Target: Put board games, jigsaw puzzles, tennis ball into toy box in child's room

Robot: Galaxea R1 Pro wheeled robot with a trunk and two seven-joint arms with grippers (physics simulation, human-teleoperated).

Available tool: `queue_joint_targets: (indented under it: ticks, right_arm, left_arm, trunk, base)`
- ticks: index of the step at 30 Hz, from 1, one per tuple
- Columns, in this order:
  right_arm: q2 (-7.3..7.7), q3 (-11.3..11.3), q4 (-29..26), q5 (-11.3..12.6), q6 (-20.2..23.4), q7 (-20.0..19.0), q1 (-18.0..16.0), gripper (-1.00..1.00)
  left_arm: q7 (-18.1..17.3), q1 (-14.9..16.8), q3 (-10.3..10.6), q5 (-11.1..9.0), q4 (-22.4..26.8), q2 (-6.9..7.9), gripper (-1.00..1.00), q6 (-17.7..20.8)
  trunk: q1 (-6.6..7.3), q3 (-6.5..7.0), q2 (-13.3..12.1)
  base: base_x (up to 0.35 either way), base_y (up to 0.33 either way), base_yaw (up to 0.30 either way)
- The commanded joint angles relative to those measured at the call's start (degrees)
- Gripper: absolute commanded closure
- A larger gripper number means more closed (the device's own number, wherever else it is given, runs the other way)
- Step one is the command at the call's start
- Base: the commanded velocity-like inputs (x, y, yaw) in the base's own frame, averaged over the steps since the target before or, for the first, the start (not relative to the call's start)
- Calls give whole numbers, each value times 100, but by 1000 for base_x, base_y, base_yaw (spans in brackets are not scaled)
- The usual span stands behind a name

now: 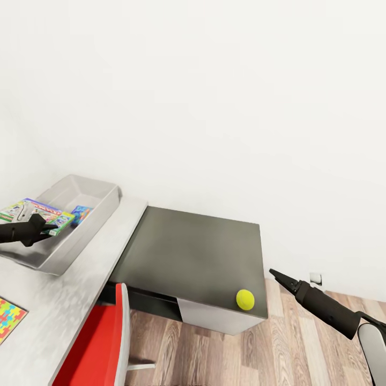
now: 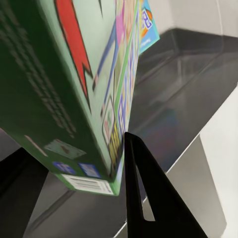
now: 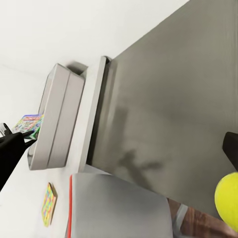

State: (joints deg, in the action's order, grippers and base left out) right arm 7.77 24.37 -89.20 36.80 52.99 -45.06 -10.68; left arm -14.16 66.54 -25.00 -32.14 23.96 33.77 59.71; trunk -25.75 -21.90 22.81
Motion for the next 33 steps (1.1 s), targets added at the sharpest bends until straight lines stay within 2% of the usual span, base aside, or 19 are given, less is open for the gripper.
queue_joint_targets:
  ticks: [1,27,33]
  right_arm:
    - [1,6,-1,-6,29,-20,-5,-100]
    - [6,6,-1,-6,43,-29,-5,-100]
    - [6,13,1,-6,44,-29,-5,-100]
  left_arm:
    - [-44,8,-40,57,-3,-1,100,29]
    - [-40,8,-1,77,26,27,100,23]
    - [-39,8,3,77,29,34,100,23]
  trunk:
    - [-3,-18,11]
    - [-3,-256,11]
    - [-3,-272,11]
  base:
    - [0,0,0]
    - [0,0,0]
    - [0,0,0]
